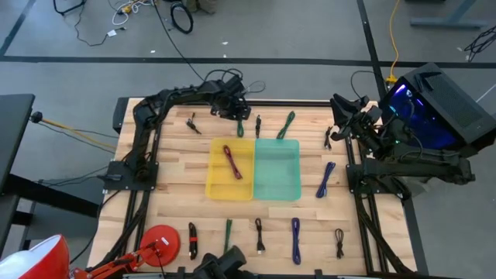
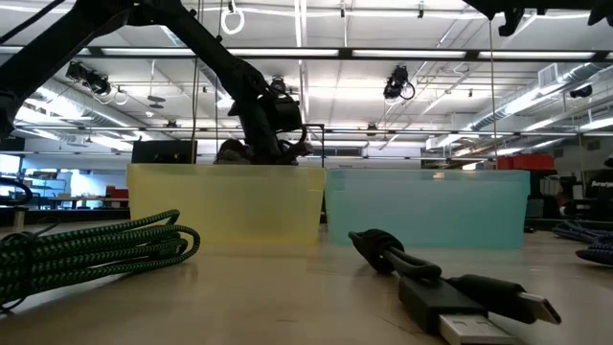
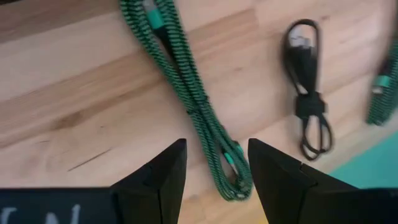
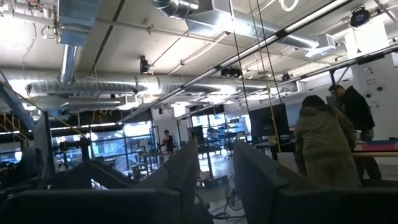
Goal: Pick & Place USB Port
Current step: Put the green patterned charger cable into the yellow bin
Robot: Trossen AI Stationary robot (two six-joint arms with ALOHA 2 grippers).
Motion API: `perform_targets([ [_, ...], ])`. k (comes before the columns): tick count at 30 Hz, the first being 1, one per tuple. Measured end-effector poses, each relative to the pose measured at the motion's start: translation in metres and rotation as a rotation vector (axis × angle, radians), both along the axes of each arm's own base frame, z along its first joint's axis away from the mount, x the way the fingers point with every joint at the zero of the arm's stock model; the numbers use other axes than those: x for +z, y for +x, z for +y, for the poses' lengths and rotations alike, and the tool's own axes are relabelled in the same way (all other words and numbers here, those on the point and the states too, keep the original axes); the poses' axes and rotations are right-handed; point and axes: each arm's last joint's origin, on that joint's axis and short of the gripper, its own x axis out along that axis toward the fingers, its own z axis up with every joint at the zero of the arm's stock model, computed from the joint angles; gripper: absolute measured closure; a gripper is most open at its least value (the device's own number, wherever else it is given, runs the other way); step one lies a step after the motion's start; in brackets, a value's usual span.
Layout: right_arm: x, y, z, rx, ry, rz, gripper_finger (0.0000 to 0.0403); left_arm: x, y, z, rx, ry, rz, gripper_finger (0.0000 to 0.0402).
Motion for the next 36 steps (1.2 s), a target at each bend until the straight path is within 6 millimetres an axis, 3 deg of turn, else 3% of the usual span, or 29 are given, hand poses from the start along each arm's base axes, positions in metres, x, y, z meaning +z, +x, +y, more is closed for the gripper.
perform_targets([
  [20,0.0,0.0,0.0,0.006,-0.022,0.008,0.0295,-0.036,0.014,0.0,0.031,-0.023,0.019,0.0231],
  [23,0.0,0.0,0.0,0.004,-0.021,0.008,0.0295,-0.037,0.012,0.003,0.031,-0.048,0.004,0.0272],
  [27,0.0,0.0,0.0,0.003,-0.021,0.008,0.0295,-0.038,0.01,0.005,-0.011,-0.056,-0.005,0.0374],
  [33,0.0,0.0,0.0,-0.005,-0.015,0.007,0.0295,-0.033,0.004,0.006,-0.034,-0.109,-0.009,0.0385],
  [36,0.0,0.0,-0.001,-0.029,-0.003,0.007,0.0295,-0.004,0.0,0.013,-0.048,-0.065,-0.012,0.0385],
])
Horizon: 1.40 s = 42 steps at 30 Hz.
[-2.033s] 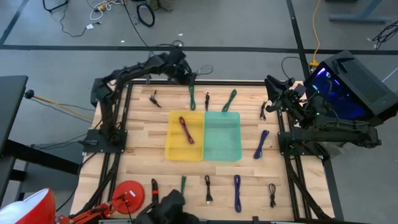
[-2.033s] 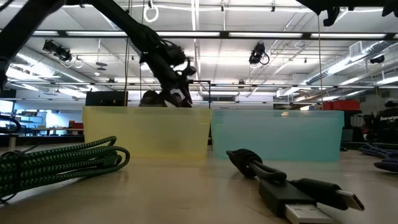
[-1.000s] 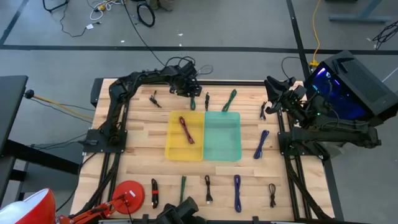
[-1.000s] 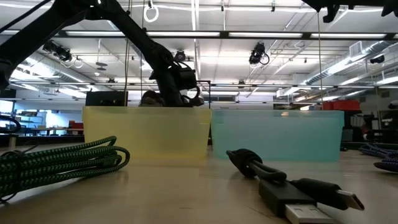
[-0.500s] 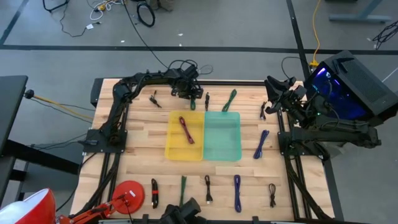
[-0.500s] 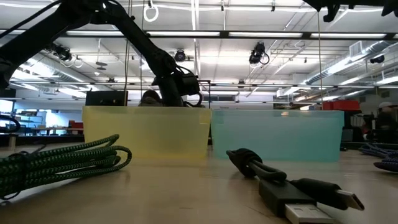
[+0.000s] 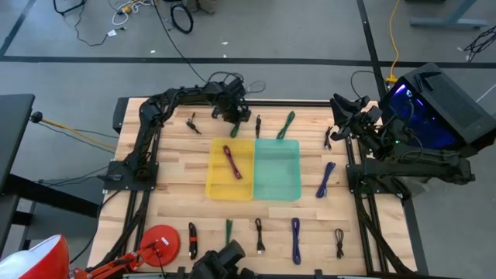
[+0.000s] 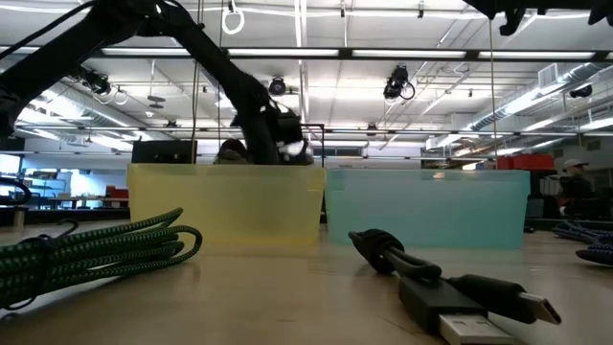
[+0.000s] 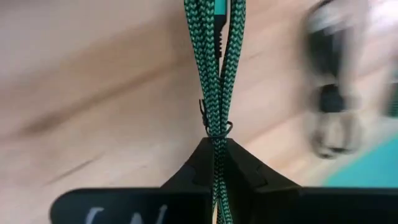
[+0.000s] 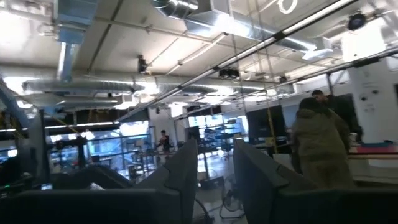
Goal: Pick & Place USB Port
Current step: Put the green patterned charger cable into the yellow bin
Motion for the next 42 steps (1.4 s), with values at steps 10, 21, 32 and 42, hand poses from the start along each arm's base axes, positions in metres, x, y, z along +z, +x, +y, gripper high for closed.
perform_targets([
  [10,-0.003,0.0,-0.003,-0.078,0.047,0.022,0.0295,0.154,-0.027,-0.022,-0.07,0.248,-0.158,0.0385],
  [21,-0.003,-0.002,-0.006,-0.153,0.046,0.034,0.0295,0.233,-0.082,-0.15,-0.033,0.372,-0.257,0.0386],
  [32,-0.003,-0.003,-0.01,-0.18,0.033,0.039,0.0295,0.156,-0.088,-0.235,0.223,0.159,-0.476,0.0387],
  [42,-0.003,-0.004,-0.01,-0.217,-0.004,0.079,0.0295,0.073,-0.092,-0.28,0.43,-0.041,-0.399,0.0387],
])
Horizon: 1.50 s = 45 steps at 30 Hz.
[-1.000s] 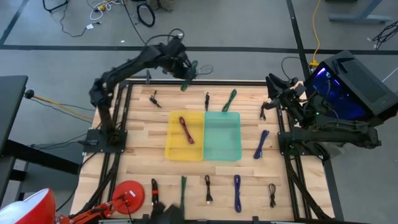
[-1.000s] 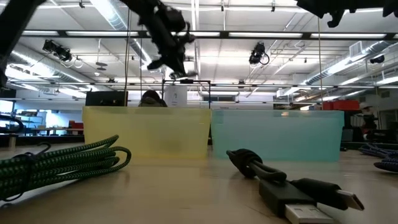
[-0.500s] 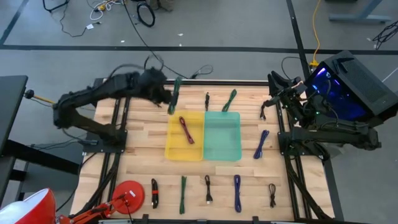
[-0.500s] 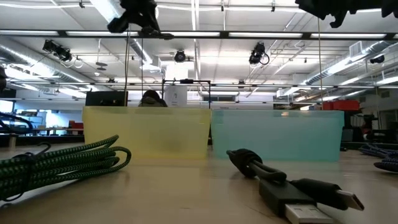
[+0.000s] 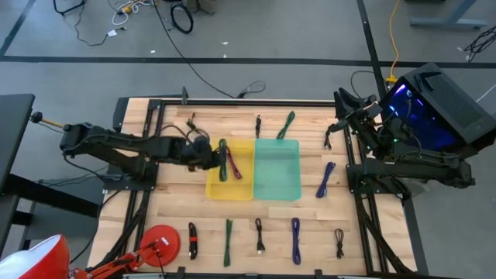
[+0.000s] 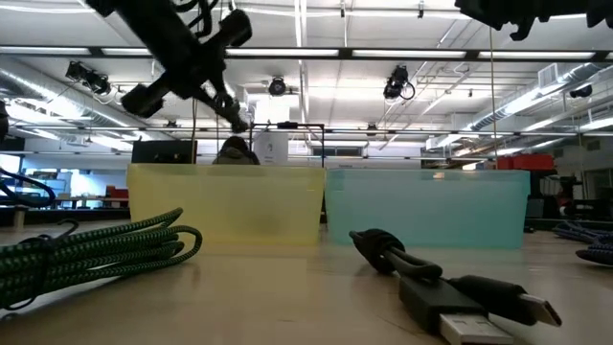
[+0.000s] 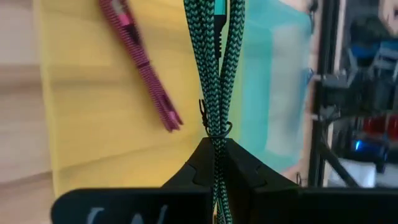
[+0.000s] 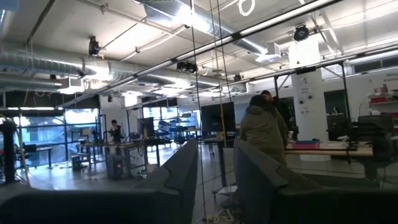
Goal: Pick & Place USB Port
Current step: Put the green patterned charger cable into the yellow bin
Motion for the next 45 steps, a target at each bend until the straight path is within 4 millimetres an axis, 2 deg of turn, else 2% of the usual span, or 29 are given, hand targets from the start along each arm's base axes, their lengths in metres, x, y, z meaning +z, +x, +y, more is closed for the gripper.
perform_targets([
  [3,0.0,0.0,0.0,-0.008,-0.012,0.014,0.0295,-0.011,-0.003,-0.008,0.05,-0.021,-0.017,0.0387],
  [8,0.0,0.0,0.0,-0.006,-0.016,0.017,0.0295,-0.014,-0.002,-0.011,0.079,-0.037,-0.068,0.0385],
  [15,-0.001,0.001,0.0,0.009,-0.01,0.018,0.0295,-0.013,-0.001,-0.011,0.009,0.006,-0.057,0.0336],
  [24,-0.002,0.004,0.0,0.05,0.018,-0.003,0.0295,-0.014,-0.001,-0.003,0.001,0.021,-0.042,0.0283],
  [28,-0.009,0.012,-0.001,0.149,0.127,0.008,0.0295,-0.013,0.0,0.008,0.034,0.082,-0.043,0.0266],
  [32,-0.012,0.024,-0.008,0.144,0.34,0.207,0.0295,-0.006,0.004,0.023,0.014,0.183,-0.088,0.0258],
  [39,0.007,0.051,-0.031,0.056,0.516,0.623,0.0295,0.004,0.009,0.055,-0.082,0.3,-0.169,0.0261],
  [42,-0.002,0.066,-0.045,0.022,0.594,0.779,0.0295,0.01,0.009,0.069,-0.12,0.343,-0.221,0.0261],
  [45,-0.013,0.081,-0.055,0.008,0.592,0.872,0.0295,0.015,0.008,0.082,-0.158,0.387,-0.273,0.0261],
])
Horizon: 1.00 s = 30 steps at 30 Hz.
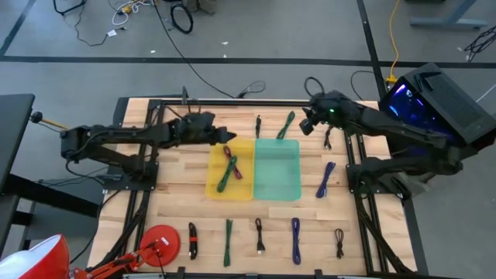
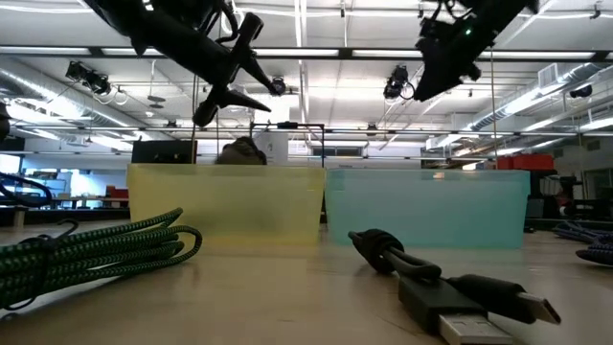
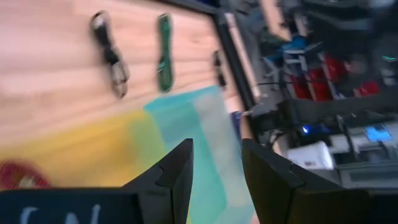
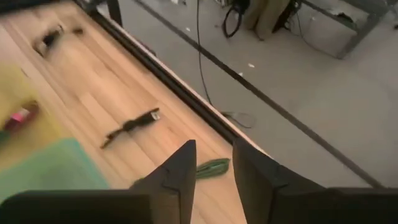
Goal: Pick & Place USB Port
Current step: Put the green patterned charger cable into the yellow bin
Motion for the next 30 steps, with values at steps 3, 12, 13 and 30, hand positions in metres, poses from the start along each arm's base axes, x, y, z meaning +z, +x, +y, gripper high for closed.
perform_targets([
  [3,-0.015,0.014,-0.008,0.063,-0.034,0.128,0.0295,0.004,-0.003,0.014,-0.036,0.033,-0.041,0.0262],
  [12,-0.042,0.034,-0.032,-0.136,0.4,0.004,0.0295,0.009,-0.019,0.051,-0.124,0.024,-0.1,0.0262],
  [13,-0.046,0.036,-0.033,-0.153,0.456,-0.023,0.0295,0.009,-0.02,0.053,-0.127,0.019,-0.102,0.0261],
  [30,-0.082,0.074,-0.059,-0.283,0.664,-0.259,0.0175,0.01,-0.028,0.062,-0.306,0.048,-0.133,0.0262],
])
